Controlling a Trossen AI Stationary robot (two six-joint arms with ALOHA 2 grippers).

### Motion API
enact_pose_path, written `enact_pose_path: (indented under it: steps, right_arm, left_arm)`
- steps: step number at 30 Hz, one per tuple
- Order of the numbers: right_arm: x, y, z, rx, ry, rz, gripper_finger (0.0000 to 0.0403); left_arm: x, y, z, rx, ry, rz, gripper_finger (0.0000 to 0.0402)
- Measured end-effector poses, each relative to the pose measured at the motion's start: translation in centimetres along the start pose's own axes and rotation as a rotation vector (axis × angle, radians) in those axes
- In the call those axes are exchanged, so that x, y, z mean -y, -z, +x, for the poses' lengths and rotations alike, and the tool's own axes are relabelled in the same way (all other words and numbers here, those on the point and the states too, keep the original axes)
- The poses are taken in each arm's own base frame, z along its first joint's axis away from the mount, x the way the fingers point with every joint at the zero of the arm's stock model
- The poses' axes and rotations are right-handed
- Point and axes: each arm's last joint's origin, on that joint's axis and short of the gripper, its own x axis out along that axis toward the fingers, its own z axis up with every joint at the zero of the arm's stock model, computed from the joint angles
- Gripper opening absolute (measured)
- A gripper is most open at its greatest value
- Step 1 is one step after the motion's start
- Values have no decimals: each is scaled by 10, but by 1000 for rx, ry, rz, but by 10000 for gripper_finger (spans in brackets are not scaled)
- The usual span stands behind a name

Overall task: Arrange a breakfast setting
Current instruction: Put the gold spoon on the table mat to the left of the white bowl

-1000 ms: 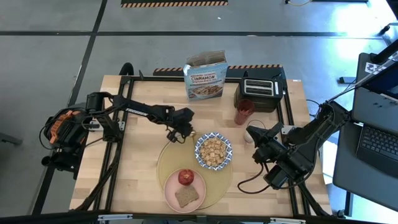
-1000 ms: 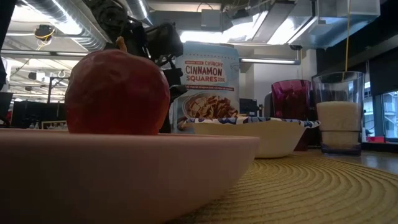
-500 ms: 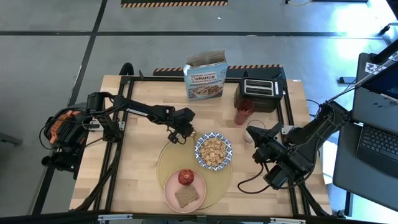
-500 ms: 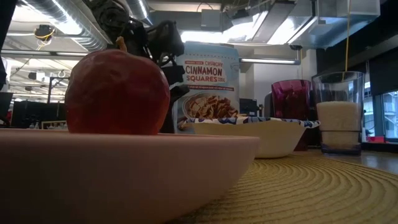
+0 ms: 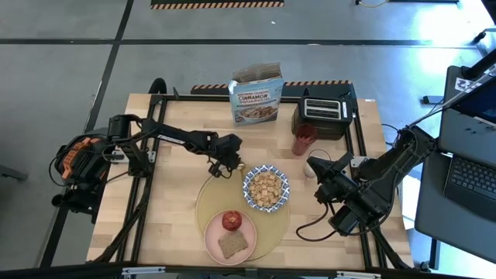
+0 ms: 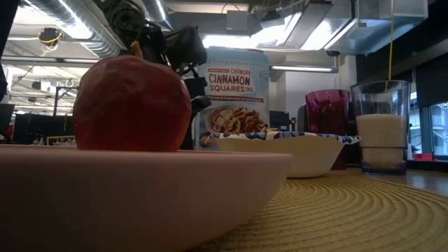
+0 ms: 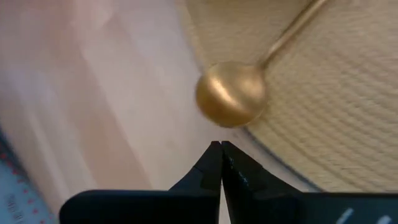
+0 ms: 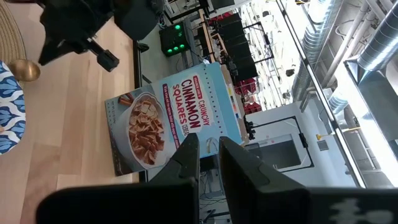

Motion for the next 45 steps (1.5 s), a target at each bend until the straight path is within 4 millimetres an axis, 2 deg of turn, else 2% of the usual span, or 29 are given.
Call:
enact_pose_path:
  steps: [22, 26, 30, 39, 45]
  right_arm:
    - [0, 0, 0, 0, 0, 1, 33]
    - [0, 0, 0, 0, 0, 1, 33]
    - [0, 0, 0, 0, 0, 0, 33]
    - [0, 0, 0, 4, 5, 3, 33]
    - [0, 0, 0, 3, 6, 4, 33]
  left_arm:
    - [1, -8, 0, 75, 5, -2, 0]
    - [1, -4, 0, 5, -30, 4, 0]
    - [5, 2, 0, -66, 8, -14, 0]
    - [12, -5, 15, -31, 13, -26, 0]
    - [9, -8, 24, 4, -28, -5, 0]
